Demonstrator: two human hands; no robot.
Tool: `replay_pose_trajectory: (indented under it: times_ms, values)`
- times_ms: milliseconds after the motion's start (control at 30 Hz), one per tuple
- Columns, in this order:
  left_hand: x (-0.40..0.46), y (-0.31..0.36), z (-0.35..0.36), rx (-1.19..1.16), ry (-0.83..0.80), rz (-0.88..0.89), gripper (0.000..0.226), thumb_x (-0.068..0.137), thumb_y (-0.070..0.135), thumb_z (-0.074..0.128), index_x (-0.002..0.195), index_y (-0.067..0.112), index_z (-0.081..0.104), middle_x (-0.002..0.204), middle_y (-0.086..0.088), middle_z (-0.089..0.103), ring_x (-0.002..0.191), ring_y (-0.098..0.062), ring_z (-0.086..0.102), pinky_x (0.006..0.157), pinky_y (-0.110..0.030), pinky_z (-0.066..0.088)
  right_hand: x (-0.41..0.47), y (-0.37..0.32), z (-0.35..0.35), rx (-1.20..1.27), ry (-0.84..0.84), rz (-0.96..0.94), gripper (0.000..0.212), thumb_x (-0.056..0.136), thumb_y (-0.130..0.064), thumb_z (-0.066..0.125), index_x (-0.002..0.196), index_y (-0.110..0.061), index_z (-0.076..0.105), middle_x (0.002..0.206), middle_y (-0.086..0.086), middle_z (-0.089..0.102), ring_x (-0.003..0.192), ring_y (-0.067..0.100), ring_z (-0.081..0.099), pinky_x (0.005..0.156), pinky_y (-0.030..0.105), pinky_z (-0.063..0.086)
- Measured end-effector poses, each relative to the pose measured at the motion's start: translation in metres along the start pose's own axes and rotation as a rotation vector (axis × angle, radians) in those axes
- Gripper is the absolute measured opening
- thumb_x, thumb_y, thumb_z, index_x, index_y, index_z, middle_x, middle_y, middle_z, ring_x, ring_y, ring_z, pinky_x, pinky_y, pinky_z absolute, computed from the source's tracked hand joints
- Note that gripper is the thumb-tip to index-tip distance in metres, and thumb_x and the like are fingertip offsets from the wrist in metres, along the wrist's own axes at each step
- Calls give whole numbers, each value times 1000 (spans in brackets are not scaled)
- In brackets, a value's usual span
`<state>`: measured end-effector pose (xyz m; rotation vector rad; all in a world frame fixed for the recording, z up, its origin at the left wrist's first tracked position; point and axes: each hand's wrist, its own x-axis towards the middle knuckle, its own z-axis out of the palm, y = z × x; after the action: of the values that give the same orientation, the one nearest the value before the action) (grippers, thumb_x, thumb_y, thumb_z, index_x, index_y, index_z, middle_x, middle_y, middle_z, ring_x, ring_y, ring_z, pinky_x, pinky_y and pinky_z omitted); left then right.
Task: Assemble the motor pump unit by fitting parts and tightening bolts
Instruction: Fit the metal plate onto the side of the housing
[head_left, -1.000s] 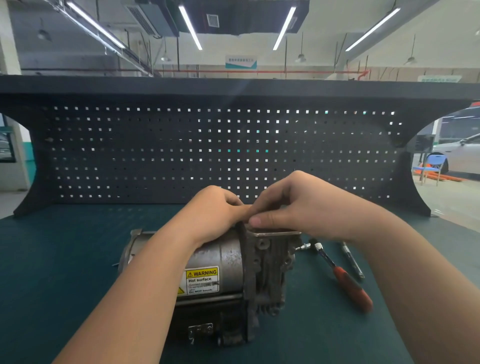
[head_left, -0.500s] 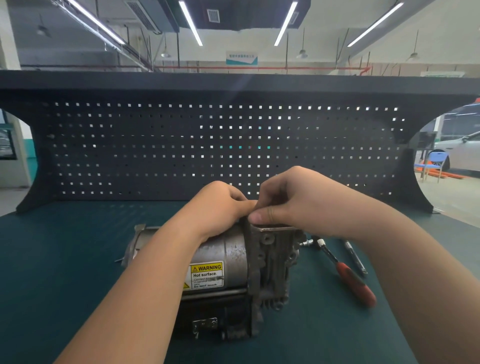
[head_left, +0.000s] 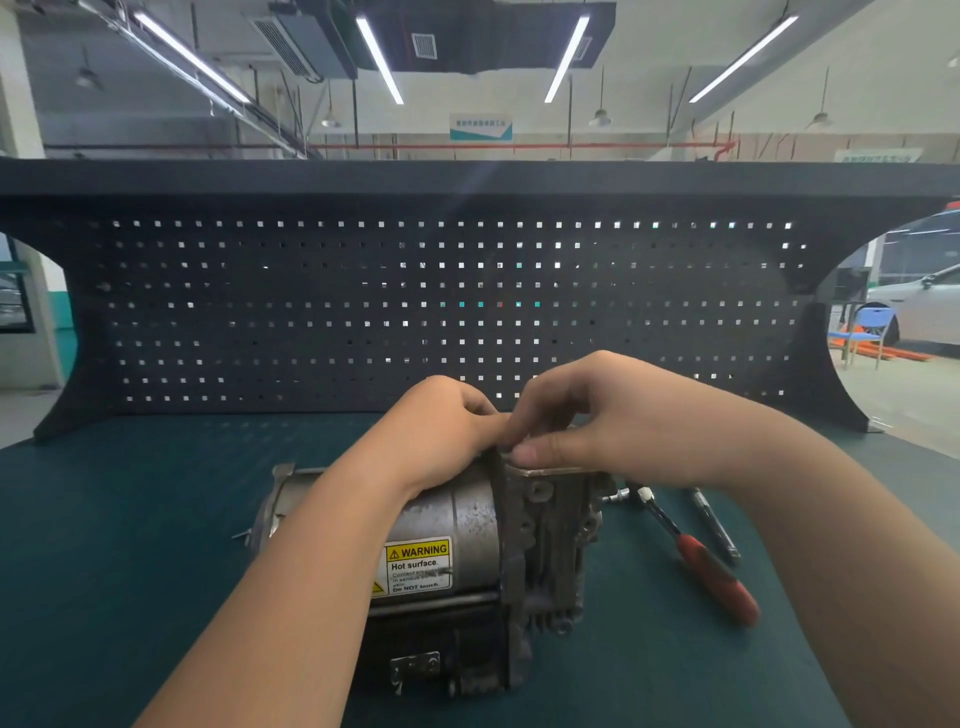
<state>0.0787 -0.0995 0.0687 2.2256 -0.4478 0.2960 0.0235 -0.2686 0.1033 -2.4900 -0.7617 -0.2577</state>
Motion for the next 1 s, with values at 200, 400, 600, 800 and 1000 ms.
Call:
replay_pose_trajectory:
  times_ms: [200,400,600,800,1000]
  values:
    - [-1,0,0,-2,9,-11,27,83,41,67,69,18,70,46,15,53,39,2,39,45,-19,31,7,0,10,-65,108,42,38,67,-55,78,74,-22,61,72,-1,66,56,5,52,52,19,41]
    - [-1,1,-1,-14,-9,-21,26,79,41,70,64,19,69,50,13,53,52,-4,45,51,-22,34,-1,4,-2,62,-21,-21,7,81,-35,74,88,-35,74,81,-7,70,79,14,65,76,29,51]
    - [-1,2,-1,-5,-5,-29,28,84,41,67,67,19,67,40,15,48,34,2,38,37,-13,28,6,2,8,20,74,38,34,73,-44,78,71,-15,60,72,8,65,55,10,49,53,27,43]
    - [-2,2,-2,-41,-30,-17,28,77,44,70,67,18,71,56,7,60,53,-4,47,54,-24,36,2,0,5,56,2,-20,14,77,-37,77,87,-32,70,75,-4,67,71,19,63,64,31,51]
    - [-2,2,-1,-6,-14,-14,29,82,43,68,63,21,64,39,16,45,35,1,35,39,-15,26,3,0,5,58,56,7,16,77,-35,78,66,-29,68,70,-1,67,60,12,57,56,26,48]
